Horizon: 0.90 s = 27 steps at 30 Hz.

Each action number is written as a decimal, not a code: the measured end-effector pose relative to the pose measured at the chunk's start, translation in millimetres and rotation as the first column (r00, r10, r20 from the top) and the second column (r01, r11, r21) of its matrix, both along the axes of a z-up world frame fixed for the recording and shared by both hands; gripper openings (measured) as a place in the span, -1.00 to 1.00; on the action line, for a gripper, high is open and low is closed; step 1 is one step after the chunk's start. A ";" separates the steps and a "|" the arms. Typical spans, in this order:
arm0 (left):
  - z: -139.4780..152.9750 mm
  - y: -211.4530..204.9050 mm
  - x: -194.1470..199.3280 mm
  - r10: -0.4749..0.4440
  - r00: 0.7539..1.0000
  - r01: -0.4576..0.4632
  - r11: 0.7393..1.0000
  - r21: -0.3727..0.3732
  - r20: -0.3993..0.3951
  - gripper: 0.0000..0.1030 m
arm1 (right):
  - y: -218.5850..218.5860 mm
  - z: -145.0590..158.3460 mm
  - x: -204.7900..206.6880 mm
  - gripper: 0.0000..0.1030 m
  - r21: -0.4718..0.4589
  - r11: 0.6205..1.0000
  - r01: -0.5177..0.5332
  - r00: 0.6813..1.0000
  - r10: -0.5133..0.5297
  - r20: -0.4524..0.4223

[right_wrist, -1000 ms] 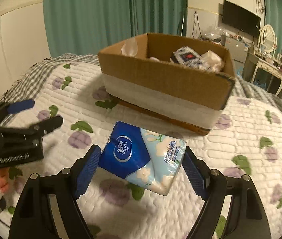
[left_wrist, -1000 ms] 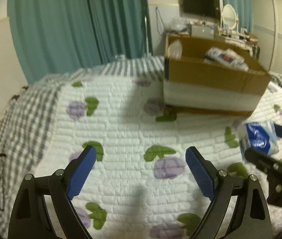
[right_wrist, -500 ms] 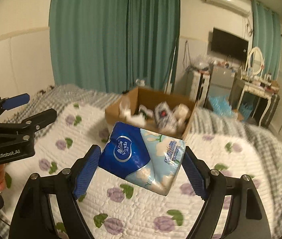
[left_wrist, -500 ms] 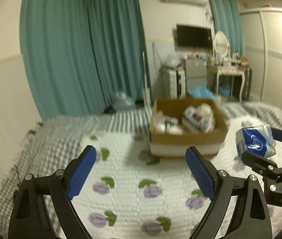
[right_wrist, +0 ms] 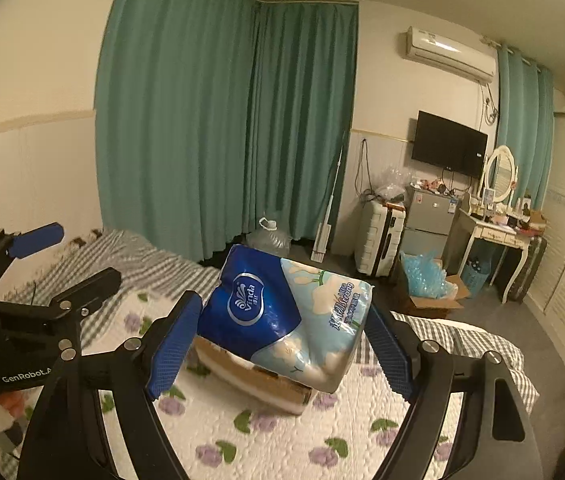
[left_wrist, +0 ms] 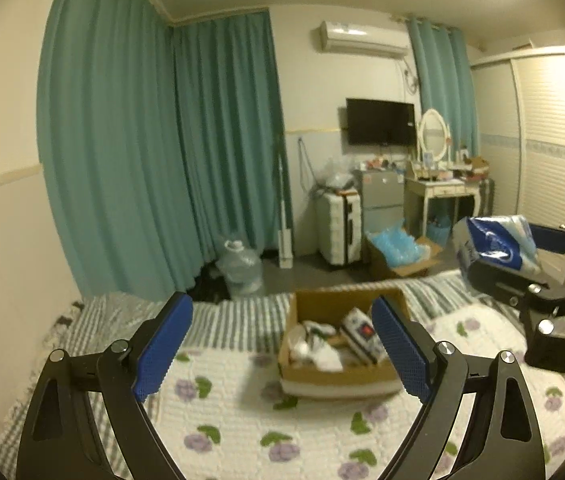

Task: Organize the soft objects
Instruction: 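Carry the tissue pack into the cardboard box and open the right tool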

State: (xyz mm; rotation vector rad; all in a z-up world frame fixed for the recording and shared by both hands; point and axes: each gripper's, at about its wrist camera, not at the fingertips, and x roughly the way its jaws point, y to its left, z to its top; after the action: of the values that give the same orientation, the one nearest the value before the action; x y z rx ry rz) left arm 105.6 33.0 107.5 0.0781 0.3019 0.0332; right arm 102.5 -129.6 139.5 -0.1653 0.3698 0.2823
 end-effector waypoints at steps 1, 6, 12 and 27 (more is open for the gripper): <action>1.6 1.1 9.1 0.001 1.000 -0.001 1.000 0.002 0.004 0.79 | -1.0 1.8 7.7 0.58 0.004 1.000 0.001 1.000 -0.001 -0.003; -1.7 5.6 62.3 0.012 1.000 -0.012 1.000 -0.010 -0.003 0.79 | -4.5 -0.3 62.0 0.58 0.014 1.000 0.019 1.000 -0.018 -0.016; -37.2 2.8 137.8 0.007 0.999 -0.008 1.000 -0.015 -0.037 0.79 | -8.2 -22.1 138.1 0.58 0.031 0.998 0.046 0.997 -0.044 -0.064; -154.4 3.4 236.7 -0.026 0.974 0.022 1.000 -0.019 -0.223 0.79 | 2.6 -164.3 281.8 0.61 0.086 0.994 0.066 0.959 -0.039 -0.281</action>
State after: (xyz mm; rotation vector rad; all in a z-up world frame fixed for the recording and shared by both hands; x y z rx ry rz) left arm 342.3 36.4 -46.9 0.0689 0.5265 -0.0025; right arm 384.3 -127.0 -24.8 -0.0210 0.6390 0.2704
